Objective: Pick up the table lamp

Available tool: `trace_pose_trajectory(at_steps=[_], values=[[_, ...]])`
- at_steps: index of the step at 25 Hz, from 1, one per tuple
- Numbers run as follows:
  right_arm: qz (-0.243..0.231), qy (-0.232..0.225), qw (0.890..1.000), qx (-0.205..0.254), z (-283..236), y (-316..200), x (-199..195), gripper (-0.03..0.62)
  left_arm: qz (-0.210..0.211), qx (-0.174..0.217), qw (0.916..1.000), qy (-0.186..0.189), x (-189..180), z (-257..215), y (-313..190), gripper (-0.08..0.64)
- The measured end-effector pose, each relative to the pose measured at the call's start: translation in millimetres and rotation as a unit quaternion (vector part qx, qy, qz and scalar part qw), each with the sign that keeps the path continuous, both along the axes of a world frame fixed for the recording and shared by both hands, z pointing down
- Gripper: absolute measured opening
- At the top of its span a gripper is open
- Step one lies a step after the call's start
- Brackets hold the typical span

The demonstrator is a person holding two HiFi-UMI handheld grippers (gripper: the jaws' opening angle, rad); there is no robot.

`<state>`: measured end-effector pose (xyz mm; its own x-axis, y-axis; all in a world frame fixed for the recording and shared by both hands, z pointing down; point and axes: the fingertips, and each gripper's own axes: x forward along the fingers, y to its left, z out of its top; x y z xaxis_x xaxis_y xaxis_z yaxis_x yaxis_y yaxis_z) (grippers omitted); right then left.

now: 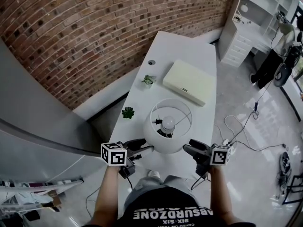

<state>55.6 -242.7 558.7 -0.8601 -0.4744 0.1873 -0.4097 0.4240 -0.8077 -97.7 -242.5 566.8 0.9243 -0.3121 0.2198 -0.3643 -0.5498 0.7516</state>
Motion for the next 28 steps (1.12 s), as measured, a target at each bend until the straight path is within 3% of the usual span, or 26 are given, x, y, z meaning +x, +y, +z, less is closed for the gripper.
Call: trace_pose_trajectory(at_steps=[11,14,16,28], values=[[-0.01,-0.081,0.997,-0.005,-0.5,-8.1,-14.8,0.319,0.005,-0.01,0.9964,0.084,2.0,-4.1,-4.2,0.275],[-0.005,-0.119,0.993,0.0,-8.4,-9.3,-16.3,0.245,-0.005,-0.011,0.9948,0.101,2.7,-6.6,-7.2,0.264],[-0.004,-0.135,0.991,0.007,-13.9,-10.4,-18.7,0.232,-0.01,-0.008,0.9941,0.108,1.6,-8.2,-9.0,0.258],[-0.004,-0.119,0.992,0.038,-21.3,-21.8,-31.8,0.161,-0.047,0.004,0.9933,0.105,-18.9,-9.1,-23.3,0.191]])
